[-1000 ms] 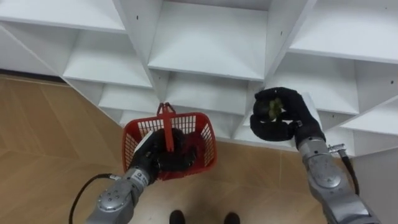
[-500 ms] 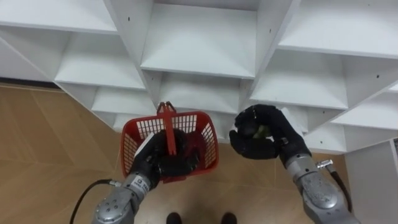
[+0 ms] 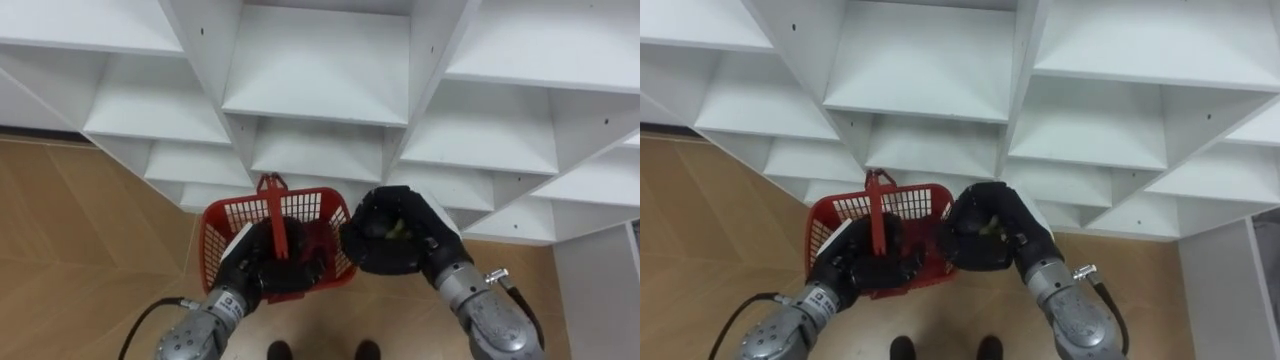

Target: Collect fruits from the closet

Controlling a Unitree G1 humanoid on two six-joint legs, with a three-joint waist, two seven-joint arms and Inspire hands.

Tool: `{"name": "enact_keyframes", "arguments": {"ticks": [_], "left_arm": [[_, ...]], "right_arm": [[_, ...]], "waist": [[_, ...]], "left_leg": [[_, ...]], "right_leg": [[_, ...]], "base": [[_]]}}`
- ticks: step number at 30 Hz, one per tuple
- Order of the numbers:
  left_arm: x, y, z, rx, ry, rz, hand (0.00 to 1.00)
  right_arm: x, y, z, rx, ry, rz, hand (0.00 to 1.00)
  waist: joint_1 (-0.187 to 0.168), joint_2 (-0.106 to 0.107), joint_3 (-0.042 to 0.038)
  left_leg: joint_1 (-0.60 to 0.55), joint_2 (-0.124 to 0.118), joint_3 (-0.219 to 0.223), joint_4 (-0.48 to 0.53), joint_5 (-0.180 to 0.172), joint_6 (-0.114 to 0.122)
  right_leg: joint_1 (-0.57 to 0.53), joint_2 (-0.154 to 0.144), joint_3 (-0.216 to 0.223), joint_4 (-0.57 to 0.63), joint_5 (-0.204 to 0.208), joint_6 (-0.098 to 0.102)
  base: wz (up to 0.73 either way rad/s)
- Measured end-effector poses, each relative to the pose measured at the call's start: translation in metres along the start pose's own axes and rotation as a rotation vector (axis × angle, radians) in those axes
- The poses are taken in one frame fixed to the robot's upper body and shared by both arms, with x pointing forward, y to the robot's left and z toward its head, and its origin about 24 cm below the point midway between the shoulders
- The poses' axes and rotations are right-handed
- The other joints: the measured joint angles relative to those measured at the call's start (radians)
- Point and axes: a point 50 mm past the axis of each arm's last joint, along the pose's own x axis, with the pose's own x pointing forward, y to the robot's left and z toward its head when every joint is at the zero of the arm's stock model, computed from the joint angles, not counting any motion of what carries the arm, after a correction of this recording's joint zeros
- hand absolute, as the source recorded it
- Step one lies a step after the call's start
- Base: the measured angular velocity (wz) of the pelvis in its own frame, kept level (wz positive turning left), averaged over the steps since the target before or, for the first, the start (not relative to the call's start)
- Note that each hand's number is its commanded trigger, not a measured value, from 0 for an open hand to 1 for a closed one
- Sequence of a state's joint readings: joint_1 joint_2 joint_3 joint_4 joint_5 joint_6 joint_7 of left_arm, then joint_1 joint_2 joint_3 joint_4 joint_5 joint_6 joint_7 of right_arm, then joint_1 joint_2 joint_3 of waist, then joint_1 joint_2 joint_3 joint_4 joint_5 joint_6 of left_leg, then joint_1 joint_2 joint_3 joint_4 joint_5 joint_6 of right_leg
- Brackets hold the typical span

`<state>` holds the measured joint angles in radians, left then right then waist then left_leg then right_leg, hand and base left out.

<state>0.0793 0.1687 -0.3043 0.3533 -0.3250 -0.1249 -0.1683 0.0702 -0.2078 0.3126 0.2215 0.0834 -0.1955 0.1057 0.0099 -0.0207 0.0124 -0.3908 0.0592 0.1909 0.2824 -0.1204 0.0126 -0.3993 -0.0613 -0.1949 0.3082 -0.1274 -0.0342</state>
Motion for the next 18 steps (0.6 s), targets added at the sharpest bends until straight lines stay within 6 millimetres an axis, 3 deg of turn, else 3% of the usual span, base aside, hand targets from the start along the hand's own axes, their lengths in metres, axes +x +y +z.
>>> {"name": "enact_keyframes", "arguments": {"ticks": [5, 18], "left_arm": [[0.001, -0.007, -0.002, -0.015, 0.007, -0.026, 1.0], [0.003, -0.015, -0.003, -0.038, 0.006, -0.05, 1.0]], "right_arm": [[0.001, 0.005, 0.0, 0.001, 0.0, 0.031, 1.0], [0.005, 0.014, 0.005, 0.015, -0.024, 0.046, 1.0]], "waist": [[0.0, 0.014, -0.0076], [0.004, 0.025, -0.0045]], "left_leg": [[0.0, 0.0, -0.001, 0.0, 0.0, 0.0], [-0.012, 0.002, 0.002, 0.0, -0.001, -0.002]], "right_leg": [[0.001, 0.001, 0.0, 0.0, 0.0, 0.0], [-0.014, 0.003, 0.004, 0.001, 0.0, 0.0]], "base": [[0.0], [0.0]]}}
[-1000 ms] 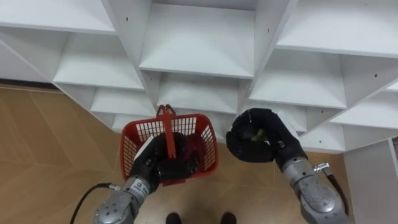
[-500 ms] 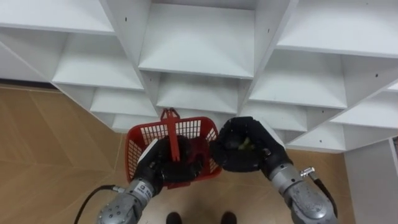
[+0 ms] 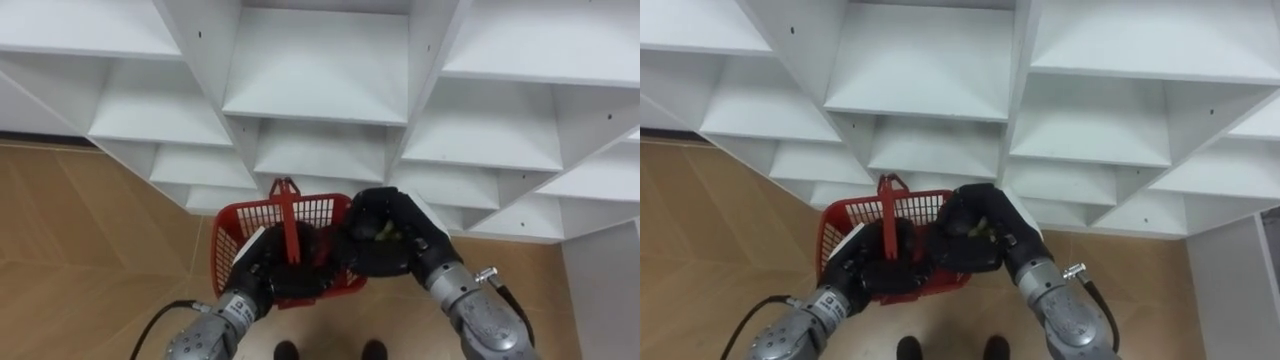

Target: Collect fruits from the closet

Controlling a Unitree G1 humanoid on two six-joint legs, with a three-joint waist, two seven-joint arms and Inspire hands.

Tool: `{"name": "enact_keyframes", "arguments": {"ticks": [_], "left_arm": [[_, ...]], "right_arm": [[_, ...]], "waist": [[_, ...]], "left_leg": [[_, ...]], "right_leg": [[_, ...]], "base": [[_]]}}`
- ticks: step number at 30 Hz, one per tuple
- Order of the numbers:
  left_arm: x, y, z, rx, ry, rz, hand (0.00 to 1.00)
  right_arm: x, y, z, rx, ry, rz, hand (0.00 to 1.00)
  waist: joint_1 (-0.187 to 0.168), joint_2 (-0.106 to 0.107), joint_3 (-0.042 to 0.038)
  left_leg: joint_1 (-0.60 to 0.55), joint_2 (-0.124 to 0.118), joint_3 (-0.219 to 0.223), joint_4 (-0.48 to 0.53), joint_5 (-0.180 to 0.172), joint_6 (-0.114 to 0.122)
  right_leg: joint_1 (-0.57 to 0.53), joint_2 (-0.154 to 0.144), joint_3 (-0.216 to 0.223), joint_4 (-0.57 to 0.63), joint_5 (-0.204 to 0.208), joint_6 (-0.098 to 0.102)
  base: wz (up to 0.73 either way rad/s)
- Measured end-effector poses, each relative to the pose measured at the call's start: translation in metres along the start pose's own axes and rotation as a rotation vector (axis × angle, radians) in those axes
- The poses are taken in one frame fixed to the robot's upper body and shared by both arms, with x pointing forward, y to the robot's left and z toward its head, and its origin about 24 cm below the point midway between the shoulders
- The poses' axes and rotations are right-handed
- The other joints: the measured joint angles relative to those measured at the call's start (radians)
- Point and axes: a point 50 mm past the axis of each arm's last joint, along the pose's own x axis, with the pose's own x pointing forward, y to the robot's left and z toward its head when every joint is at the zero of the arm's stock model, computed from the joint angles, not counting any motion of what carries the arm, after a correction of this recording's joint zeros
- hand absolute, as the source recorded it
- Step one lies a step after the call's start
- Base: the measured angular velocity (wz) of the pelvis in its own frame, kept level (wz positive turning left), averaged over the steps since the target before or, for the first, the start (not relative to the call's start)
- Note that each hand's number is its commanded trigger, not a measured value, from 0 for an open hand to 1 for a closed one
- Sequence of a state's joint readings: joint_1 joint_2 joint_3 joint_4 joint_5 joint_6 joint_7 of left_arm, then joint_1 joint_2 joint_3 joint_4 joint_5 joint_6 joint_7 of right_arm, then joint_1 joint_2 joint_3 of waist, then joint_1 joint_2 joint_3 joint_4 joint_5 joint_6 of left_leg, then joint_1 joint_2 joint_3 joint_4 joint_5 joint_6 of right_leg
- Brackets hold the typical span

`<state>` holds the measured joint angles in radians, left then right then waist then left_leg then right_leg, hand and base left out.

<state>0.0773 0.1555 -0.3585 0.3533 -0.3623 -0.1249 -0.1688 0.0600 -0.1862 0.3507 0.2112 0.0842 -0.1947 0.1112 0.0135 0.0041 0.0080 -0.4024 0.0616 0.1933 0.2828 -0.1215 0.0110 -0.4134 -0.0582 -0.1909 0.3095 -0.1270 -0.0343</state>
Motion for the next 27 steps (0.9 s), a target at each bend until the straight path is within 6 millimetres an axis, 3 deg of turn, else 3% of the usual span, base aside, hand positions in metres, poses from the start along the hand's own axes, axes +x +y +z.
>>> {"name": "enact_keyframes", "arguments": {"ticks": [5, 12, 21, 22, 23, 24, 25, 27], "left_arm": [[0.003, -0.007, 0.001, -0.018, -0.009, -0.017, 1.0], [0.004, -0.011, 0.003, -0.06, -0.035, -0.027, 1.0], [0.005, -0.016, 0.004, -0.157, -0.061, -0.054, 1.0], [0.006, -0.017, 0.004, -0.157, -0.061, -0.056, 1.0], [0.006, -0.017, 0.004, -0.157, -0.062, -0.057, 1.0], [0.006, -0.017, 0.004, -0.157, -0.062, -0.057, 1.0], [0.006, -0.017, 0.004, -0.157, -0.062, -0.06, 1.0], [0.006, -0.018, 0.004, -0.158, -0.062, -0.066, 1.0]], "right_arm": [[0.002, 0.012, 0.011, -0.002, -0.046, 0.048, 1.0], [0.002, 0.01, 0.014, 0.031, -0.064, 0.03, 1.0], [0.003, 0.007, 0.021, 0.12, -0.101, -0.015, 1.0], [0.003, 0.007, 0.022, 0.144, -0.105, -0.019, 0.94], [0.004, 0.006, 0.023, 0.153, -0.108, -0.021, 0.6], [0.004, 0.006, 0.023, 0.157, -0.11, -0.023, 0.4], [0.004, 0.006, 0.023, 0.17, -0.113, -0.026, 0.06], [0.005, 0.006, 0.024, 0.194, -0.118, -0.032, 0.0]], "waist": [[0.006, 0.0, 0.0001], [0.01, -0.002, 0.001], [-0.01, -0.008, 0.0055], [-0.011, -0.01, 0.0063], [-0.011, -0.011, 0.0069], [-0.011, -0.011, 0.007], [-0.011, -0.011, 0.0071], [-0.009, -0.011, 0.0072]], "left_leg": [[-0.005, 0.0, 0.001, 0.0, -0.001, -0.001], [-0.005, -0.002, 0.001, -0.001, -0.001, -0.001], [-0.005, -0.001, 0.004, -0.002, -0.001, -0.001], [-0.005, 0.0, 0.008, -0.002, -0.001, -0.001], [-0.005, 0.0, 0.009, -0.003, -0.001, -0.001], [-0.005, 0.0, 0.01, -0.003, -0.001, -0.001], [-0.004, 0.001, 0.013, -0.004, -0.001, -0.001], [-0.004, 0.001, 0.017, -0.006, -0.001, -0.001]], "right_leg": [[-0.006, 0.0, 0.001, -0.001, 0.0, 0.0], [-0.006, 0.0, 0.0, -0.001, 0.0, 0.0], [-0.006, -0.001, 0.003, -0.001, 0.0, 0.0], [-0.007, -0.001, 0.004, -0.001, 0.0, 0.0], [-0.008, 0.0, 0.005, -0.001, 0.0, 0.0], [-0.008, 0.0, 0.007, -0.001, 0.0, 0.0], [-0.009, 0.001, 0.01, -0.001, 0.0, 0.0], [-0.012, 0.002, 0.012, -0.001, 0.0, 0.0]], "base": [[-0.01], [0.0], [0.0], [0.0], [-0.03], [-0.04], [-0.04], [-0.05]]}}
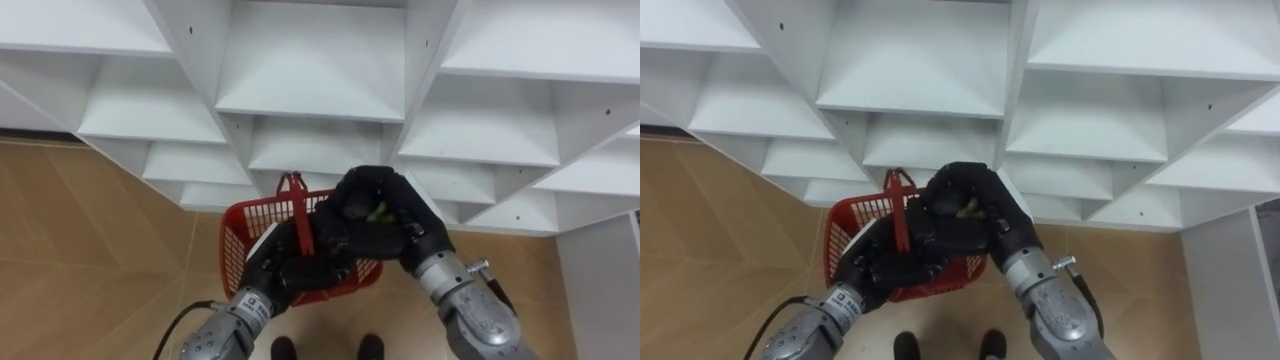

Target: Collect fruits from the closet

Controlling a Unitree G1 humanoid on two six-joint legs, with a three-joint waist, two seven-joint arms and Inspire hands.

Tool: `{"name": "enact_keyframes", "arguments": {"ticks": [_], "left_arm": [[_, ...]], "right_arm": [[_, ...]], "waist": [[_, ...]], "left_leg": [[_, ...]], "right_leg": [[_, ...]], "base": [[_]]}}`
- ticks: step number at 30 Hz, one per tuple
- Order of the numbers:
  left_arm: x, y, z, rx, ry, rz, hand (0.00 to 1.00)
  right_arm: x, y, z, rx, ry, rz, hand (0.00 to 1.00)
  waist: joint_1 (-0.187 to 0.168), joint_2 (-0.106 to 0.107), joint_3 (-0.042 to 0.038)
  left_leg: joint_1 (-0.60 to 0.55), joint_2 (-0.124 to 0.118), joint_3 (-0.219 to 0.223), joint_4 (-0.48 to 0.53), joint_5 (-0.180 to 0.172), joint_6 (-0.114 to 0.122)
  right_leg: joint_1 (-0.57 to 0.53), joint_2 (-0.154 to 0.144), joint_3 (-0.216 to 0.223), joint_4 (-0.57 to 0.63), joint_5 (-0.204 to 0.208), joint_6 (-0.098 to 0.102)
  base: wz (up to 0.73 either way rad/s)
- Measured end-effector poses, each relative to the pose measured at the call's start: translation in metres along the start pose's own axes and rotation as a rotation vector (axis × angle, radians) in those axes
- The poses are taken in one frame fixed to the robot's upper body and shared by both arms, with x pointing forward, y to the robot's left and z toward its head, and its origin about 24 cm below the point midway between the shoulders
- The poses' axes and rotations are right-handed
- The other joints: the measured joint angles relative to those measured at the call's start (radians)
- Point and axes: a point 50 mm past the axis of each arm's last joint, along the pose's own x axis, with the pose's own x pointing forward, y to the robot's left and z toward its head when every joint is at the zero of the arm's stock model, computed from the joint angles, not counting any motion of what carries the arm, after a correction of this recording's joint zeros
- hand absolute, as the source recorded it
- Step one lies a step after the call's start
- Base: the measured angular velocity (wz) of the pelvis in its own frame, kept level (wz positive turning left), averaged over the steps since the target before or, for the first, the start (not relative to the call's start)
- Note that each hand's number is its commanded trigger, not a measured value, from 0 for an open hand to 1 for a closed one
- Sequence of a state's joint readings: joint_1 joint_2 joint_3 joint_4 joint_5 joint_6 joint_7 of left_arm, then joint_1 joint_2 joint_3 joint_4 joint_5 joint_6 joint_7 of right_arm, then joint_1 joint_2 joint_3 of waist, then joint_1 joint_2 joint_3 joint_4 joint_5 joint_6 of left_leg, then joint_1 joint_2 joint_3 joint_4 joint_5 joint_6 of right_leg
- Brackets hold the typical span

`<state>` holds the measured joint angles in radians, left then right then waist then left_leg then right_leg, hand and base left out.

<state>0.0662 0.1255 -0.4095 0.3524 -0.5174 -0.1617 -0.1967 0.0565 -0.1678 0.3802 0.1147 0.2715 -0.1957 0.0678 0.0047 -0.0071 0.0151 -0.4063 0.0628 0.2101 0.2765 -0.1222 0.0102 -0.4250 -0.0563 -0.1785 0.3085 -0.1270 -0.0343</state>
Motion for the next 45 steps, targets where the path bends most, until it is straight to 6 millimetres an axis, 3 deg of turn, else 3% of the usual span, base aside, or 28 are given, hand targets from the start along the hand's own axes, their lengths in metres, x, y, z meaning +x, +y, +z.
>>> {"name": "enact_keyframes", "arguments": {"ticks": [35, 45], "left_arm": [[0.001, -0.003, 0.009, 0.004, -0.037, -0.023, 1.0], [0.001, -0.001, 0.014, 0.005, -0.062, -0.016, 1.0]], "right_arm": [[0.0, -0.001, -0.001, -0.001, 0.002, 0.021, 0.0], [0.0, -0.002, 0.0, -0.038, 0.002, 0.03, 0.0]], "waist": [[0.003, 0.006, 0.0089], [0.004, 0.009, 0.007]], "left_leg": [[-0.005, 0.013, 0.007, 0.014, -0.008, -0.007], [-0.009, 0.013, 0.007, 0.018, -0.008, -0.007]], "right_leg": [[-0.004, 0.011, 0.008, 0.0, 0.002, -0.005], [-0.01, 0.01, 0.01, 0.003, 0.002, -0.005]], "base": [[-0.01], [0.0]]}}
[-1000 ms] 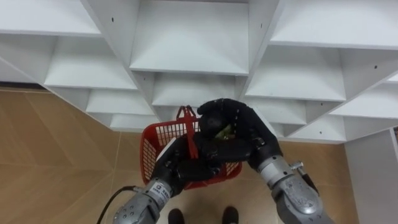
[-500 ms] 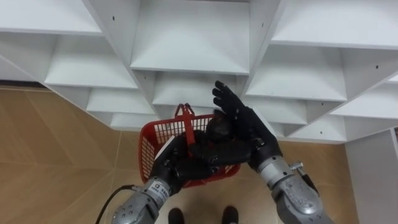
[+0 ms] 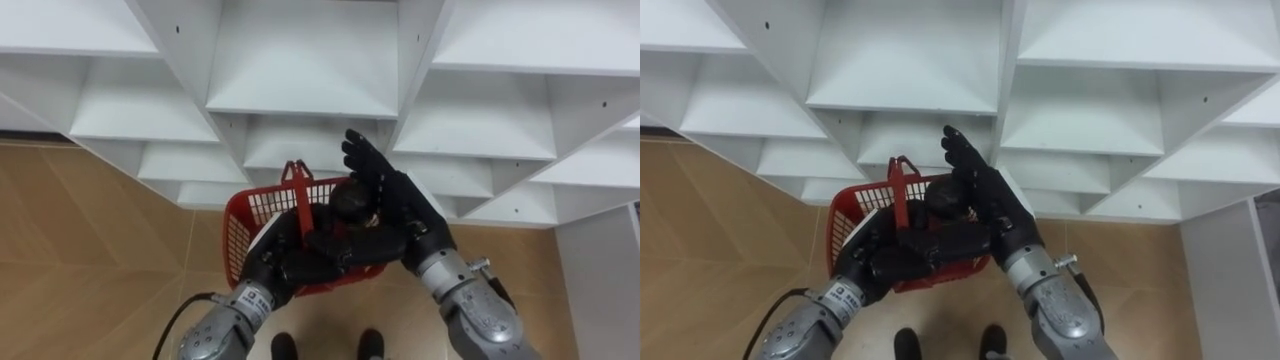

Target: Collect fruits from the closet

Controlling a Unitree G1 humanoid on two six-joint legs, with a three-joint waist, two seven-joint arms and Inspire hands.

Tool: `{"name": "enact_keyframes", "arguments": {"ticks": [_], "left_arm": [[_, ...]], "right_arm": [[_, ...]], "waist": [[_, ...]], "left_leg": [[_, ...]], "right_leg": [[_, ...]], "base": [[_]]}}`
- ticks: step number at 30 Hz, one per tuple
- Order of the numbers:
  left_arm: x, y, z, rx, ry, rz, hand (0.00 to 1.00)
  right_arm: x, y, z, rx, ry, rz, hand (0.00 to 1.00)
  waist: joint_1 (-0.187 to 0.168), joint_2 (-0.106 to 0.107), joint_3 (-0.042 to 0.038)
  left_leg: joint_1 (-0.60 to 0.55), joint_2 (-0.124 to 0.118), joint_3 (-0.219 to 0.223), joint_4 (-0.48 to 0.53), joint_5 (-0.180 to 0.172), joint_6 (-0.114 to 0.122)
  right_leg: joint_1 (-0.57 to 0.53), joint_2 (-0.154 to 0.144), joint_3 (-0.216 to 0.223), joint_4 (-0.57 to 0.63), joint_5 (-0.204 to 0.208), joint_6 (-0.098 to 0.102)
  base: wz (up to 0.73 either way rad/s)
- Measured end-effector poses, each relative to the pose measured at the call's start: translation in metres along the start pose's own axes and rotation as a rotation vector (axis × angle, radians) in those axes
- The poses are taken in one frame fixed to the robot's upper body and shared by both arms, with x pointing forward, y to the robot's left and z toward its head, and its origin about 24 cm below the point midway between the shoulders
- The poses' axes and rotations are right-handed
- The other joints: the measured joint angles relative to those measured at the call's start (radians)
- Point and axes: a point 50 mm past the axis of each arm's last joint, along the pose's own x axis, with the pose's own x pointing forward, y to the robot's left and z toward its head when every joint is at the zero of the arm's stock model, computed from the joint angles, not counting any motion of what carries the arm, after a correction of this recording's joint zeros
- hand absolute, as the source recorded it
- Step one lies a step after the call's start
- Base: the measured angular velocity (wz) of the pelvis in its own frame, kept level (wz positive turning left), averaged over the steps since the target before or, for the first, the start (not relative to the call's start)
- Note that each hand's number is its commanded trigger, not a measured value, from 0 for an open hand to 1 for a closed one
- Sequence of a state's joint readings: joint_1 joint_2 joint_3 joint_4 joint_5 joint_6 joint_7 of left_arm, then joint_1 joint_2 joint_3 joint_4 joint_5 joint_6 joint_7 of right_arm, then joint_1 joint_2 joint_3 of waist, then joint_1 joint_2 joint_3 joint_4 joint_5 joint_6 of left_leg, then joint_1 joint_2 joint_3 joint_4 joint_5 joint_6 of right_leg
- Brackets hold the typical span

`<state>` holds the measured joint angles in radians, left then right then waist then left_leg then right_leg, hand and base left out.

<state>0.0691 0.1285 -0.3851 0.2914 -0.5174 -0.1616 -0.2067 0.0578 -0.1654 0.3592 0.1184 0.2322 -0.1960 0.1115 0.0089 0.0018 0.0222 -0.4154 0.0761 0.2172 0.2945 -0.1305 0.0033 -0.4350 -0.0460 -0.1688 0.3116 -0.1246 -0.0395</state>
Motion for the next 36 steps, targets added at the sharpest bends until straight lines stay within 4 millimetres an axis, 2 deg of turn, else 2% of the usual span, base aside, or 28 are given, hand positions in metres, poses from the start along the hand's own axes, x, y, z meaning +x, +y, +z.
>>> {"name": "enact_keyframes", "arguments": {"ticks": [21, 27, 33, 36], "left_arm": [[-0.002, 0.007, 0.01, 0.029, -0.03, 0.015, 1.0], [-0.003, 0.012, 0.011, 0.098, -0.015, 0.011, 1.0], [-0.006, 0.017, 0.014, 0.146, -0.008, -0.011, 1.0], [-0.007, 0.019, 0.015, 0.148, -0.011, -0.014, 1.0]], "right_arm": [[-0.002, 0.0, 0.0, -0.021, -0.012, -0.003, 0.0], [-0.002, -0.008, 0.004, -0.136, -0.014, 0.001, 0.0], [-0.001, -0.014, 0.007, -0.207, -0.018, -0.007, 0.0], [-0.001, -0.014, 0.008, -0.202, -0.02, 0.005, 0.0]], "waist": [[-0.001, 0.004, -0.0026], [-0.004, 0.002, -0.0021], [-0.004, -0.01, -0.0011], [-0.001, -0.027, -0.0016]], "left_leg": [[0.019, -0.001, 0.0, 0.01, 0.0, 0.0], [0.029, -0.001, 0.0, 0.01, 0.0, 0.0], [0.071, -0.001, 0.0, -0.007, 0.001, -0.001], [0.086, 0.0, -0.001, -0.011, 0.0, -0.002]], "right_leg": [[0.017, -0.001, 0.003, 0.014, 0.002, -0.004], [0.026, -0.002, 0.003, 0.014, 0.002, -0.004], [0.066, 0.0, 0.004, 0.002, 0.001, -0.003], [0.083, 0.003, 0.003, -0.006, 0.002, -0.003]], "base": [[0.0], [0.0], [0.0], [0.0]]}}
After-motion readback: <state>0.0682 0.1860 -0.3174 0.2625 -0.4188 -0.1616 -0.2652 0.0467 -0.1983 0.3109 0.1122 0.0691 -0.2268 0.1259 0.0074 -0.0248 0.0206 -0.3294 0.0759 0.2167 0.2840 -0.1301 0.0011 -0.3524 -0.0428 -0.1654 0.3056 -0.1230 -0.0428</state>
